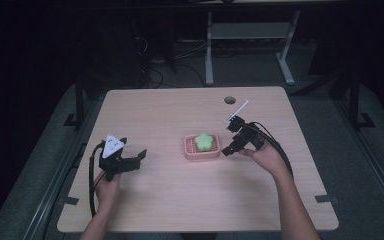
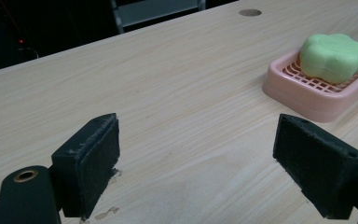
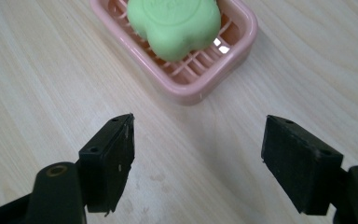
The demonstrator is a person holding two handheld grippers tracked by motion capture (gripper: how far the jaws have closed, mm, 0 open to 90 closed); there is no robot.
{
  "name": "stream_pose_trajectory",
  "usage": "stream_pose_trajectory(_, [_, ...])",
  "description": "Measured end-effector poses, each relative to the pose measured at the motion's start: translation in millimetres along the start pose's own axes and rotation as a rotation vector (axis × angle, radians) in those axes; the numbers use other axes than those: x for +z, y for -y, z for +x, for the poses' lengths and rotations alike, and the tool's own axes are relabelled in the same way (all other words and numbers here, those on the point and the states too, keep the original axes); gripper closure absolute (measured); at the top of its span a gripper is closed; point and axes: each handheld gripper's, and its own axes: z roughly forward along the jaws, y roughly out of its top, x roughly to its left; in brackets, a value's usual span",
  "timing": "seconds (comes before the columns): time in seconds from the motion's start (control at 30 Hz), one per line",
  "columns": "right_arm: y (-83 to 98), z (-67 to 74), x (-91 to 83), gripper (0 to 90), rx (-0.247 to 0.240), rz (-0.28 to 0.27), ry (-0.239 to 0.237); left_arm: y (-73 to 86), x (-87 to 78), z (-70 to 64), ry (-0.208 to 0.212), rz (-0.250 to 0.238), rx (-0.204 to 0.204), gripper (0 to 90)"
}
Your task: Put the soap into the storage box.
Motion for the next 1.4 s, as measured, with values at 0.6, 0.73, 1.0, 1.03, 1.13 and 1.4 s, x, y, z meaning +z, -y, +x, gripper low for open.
stream_pose_trajectory(0.6, [30.0, -6.3, -6.7, 25.7, 0.028, -0.010, 0.001, -0.1, 0.9, -2.3, -0.003, 0.007, 0.011, 14.3])
stream_pose_trajectory(0.73, [36.5, -7.9, -7.8, 25.7, 0.037, -0.011, 0.002, 0.1, 1.3, -2.8, -0.002, 0.009, 0.011, 14.3])
stream_pose_trajectory(1.0, [49.2, -9.2, -11.7, 25.7, 0.053, -0.023, 0.003, 0.2, 1.6, -3.2, -0.002, 0.004, 0.014, 14.3])
stream_pose_trajectory(1.03, [51.1, -9.7, -12.2, 25.7, 0.053, -0.028, 0.003, 0.2, 1.7, -3.2, -0.003, 0.003, 0.014, 14.3])
stream_pose_trajectory(1.13, [55.9, -10.1, -13.5, 25.7, 0.060, -0.026, 0.005, 0.3, 1.8, -3.2, -0.003, 0.004, 0.015, 14.3])
stream_pose_trajectory(1.4, [68.7, -10.1, -15.0, 25.8, 0.076, -0.042, 0.003, 0.2, 2.0, -3.9, 0.000, 0.010, 0.019, 14.3])
